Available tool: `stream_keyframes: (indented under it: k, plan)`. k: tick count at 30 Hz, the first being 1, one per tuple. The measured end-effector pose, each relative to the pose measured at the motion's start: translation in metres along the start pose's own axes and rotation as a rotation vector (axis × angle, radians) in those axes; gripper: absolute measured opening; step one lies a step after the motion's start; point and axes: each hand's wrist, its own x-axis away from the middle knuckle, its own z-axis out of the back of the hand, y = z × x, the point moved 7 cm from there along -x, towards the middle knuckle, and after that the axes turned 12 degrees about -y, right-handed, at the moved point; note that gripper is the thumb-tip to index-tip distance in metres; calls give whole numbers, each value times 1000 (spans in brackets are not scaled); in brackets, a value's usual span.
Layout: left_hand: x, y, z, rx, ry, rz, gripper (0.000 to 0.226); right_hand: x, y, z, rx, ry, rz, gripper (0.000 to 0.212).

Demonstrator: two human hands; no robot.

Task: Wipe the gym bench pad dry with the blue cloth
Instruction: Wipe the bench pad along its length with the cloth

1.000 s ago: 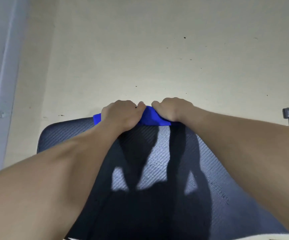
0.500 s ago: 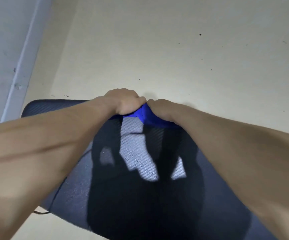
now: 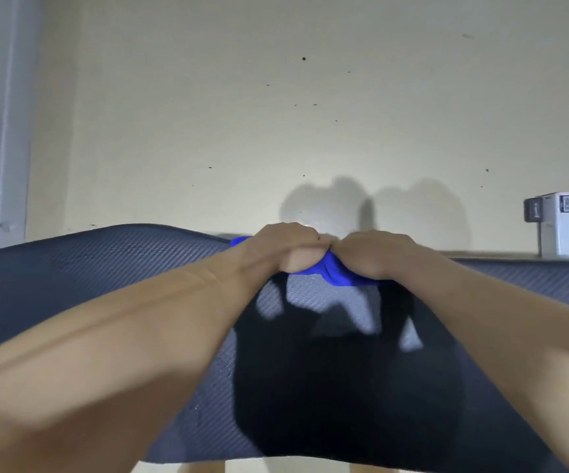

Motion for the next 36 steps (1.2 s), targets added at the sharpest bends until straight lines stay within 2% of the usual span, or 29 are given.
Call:
stream_keyframes:
  k: [2, 4, 7, 9, 12, 17, 23, 28, 36]
  plan:
    - [-9, 31, -4, 48, 20, -29, 44, 11, 39, 6, 56, 32, -51, 60]
    - [-19, 72, -10, 43, 30, -105, 48, 28, 84, 14, 94, 88, -120, 67]
    - [-20, 131, -11, -28, 89, -263, 37, 57, 146, 22, 113, 140, -240, 63]
    - [-20, 142, -10, -13, 116, -275, 39, 67, 164, 24, 96, 133, -304, 58]
    - [-15, 132, -9, -71, 172, -264, 44, 66, 158, 22, 110, 149, -303, 54]
    - [5, 78, -5, -105, 292, -288, 37, 51, 102, 11, 121, 175, -281, 62]
    - [26, -31, 2, -226, 304, -232, 56, 4, -5, -10, 137, 156, -189, 58]
    - [41, -127, 18, -210, 354, -125, 56, -30, -89, -20, 74, 157, -143, 63]
    - [62, -252, 33, -62, 513, -98, 53, -72, -205, -16, 69, 257, -30, 62]
